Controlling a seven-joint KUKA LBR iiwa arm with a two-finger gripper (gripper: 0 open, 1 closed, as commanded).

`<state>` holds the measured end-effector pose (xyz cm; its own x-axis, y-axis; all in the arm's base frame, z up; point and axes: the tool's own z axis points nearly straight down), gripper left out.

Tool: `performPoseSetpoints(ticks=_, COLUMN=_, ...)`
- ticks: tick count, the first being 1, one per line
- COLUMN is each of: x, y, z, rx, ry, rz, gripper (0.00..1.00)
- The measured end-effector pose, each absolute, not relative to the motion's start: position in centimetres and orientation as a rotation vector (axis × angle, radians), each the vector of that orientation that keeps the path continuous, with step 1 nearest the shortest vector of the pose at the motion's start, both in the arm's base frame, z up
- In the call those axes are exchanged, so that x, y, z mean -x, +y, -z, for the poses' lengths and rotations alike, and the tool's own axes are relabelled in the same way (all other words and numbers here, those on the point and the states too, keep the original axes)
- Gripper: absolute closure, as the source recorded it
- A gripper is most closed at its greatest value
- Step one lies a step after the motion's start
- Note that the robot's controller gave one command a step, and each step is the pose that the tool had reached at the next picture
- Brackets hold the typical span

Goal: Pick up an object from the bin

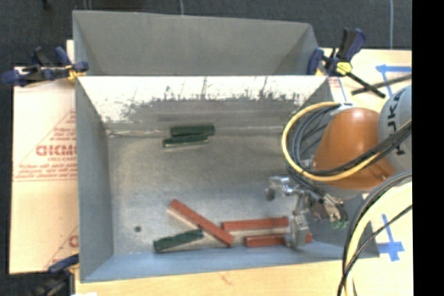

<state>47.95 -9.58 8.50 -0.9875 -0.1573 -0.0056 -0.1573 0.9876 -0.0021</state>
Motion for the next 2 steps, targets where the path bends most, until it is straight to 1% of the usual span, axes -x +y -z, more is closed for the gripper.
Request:
performPoseSetpoints(ticks=1, x=-47.83, y=-10.02, z=-7.37, rx=0.275, ry=3.119, rz=0.006, gripper=1.0)
performPoseSetpoints(ticks=2, x=-47.83, y=-10.02, z=-7.37, rx=0.276, ry=3.119, rz=0.006, gripper=1.0)
